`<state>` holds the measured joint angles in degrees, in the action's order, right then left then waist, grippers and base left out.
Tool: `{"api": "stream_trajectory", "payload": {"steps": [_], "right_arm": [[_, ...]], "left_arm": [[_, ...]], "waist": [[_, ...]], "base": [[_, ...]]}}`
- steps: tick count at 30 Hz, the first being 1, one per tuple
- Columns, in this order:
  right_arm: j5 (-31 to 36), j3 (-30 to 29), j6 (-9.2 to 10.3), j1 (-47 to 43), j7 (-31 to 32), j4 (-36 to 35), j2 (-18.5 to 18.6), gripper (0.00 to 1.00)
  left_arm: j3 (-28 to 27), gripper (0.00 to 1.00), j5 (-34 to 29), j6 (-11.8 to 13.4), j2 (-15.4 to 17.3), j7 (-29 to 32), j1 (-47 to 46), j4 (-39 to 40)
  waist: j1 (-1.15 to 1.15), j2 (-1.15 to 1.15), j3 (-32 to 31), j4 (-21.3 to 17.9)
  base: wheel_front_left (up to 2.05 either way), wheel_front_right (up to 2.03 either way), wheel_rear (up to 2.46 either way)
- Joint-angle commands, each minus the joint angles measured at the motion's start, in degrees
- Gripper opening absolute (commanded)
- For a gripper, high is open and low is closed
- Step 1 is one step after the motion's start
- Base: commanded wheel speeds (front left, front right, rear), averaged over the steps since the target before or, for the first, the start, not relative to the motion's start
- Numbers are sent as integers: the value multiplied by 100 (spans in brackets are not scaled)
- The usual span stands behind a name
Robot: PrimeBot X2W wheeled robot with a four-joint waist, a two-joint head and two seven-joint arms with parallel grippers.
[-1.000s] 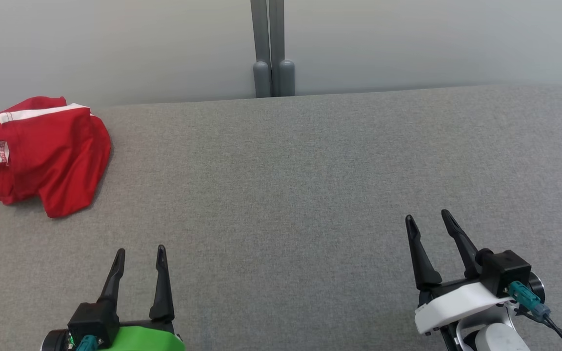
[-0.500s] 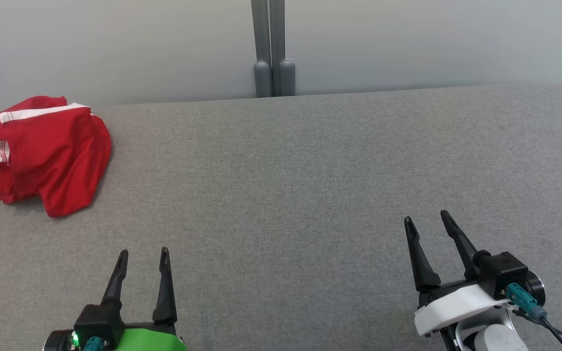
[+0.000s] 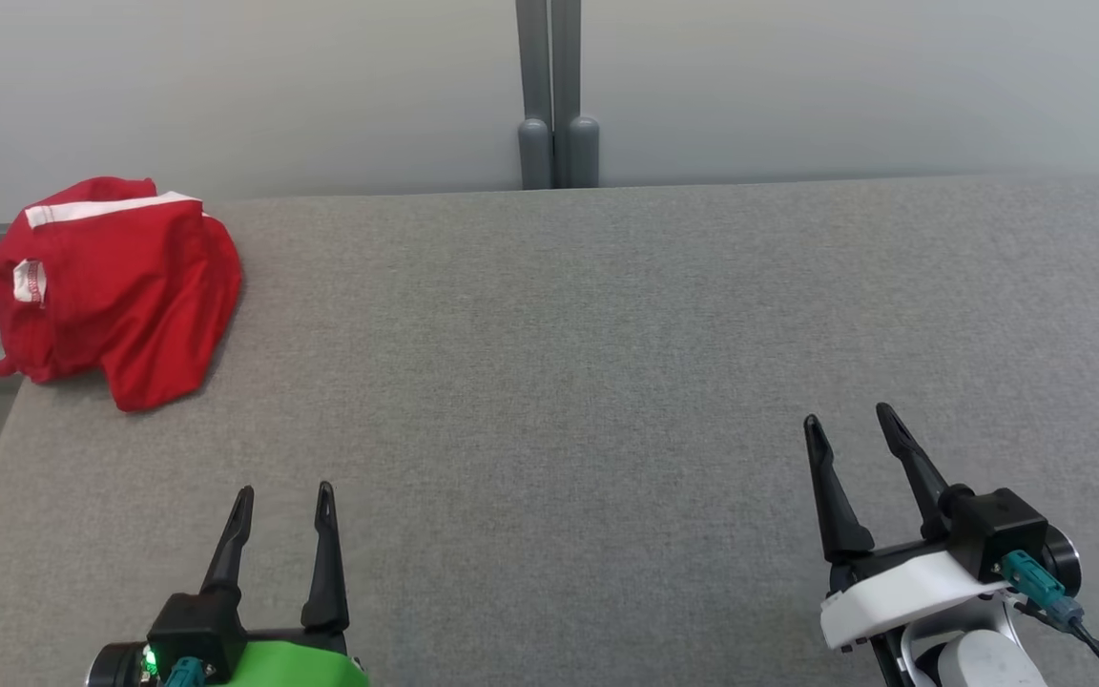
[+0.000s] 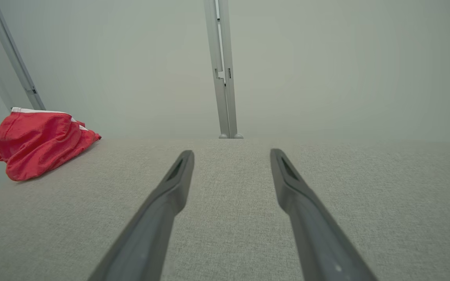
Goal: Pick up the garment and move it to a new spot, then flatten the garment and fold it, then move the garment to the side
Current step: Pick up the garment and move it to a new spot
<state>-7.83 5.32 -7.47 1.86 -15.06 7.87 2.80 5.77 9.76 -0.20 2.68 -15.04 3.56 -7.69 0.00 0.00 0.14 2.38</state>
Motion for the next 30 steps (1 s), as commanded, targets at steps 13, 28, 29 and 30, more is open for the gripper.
{"api": "stream_trajectory", "payload": {"steps": [13,28,29,30], "right_arm": [[-11,-10,-4,-130,-18,-138,17,100],[-54,333,-3,157,-18,60,20,100],[-51,343,-3,178,-18,71,21,100],[-52,350,-3,197,-18,81,21,100]], "left_arm": [[-98,100,-27,40,34,-15,-41,107],[-416,100,8,83,30,-15,213,327],[-417,100,18,86,30,-14,223,338],[-422,100,30,95,30,-15,230,352]], "waist": [[0,0,0,1793],[0,0,125,2814],[0,0,131,2817],[0,0,136,2819]], "base": [[0,0,0],[0,0,0],[0,0,0],[0,0,0]]}}
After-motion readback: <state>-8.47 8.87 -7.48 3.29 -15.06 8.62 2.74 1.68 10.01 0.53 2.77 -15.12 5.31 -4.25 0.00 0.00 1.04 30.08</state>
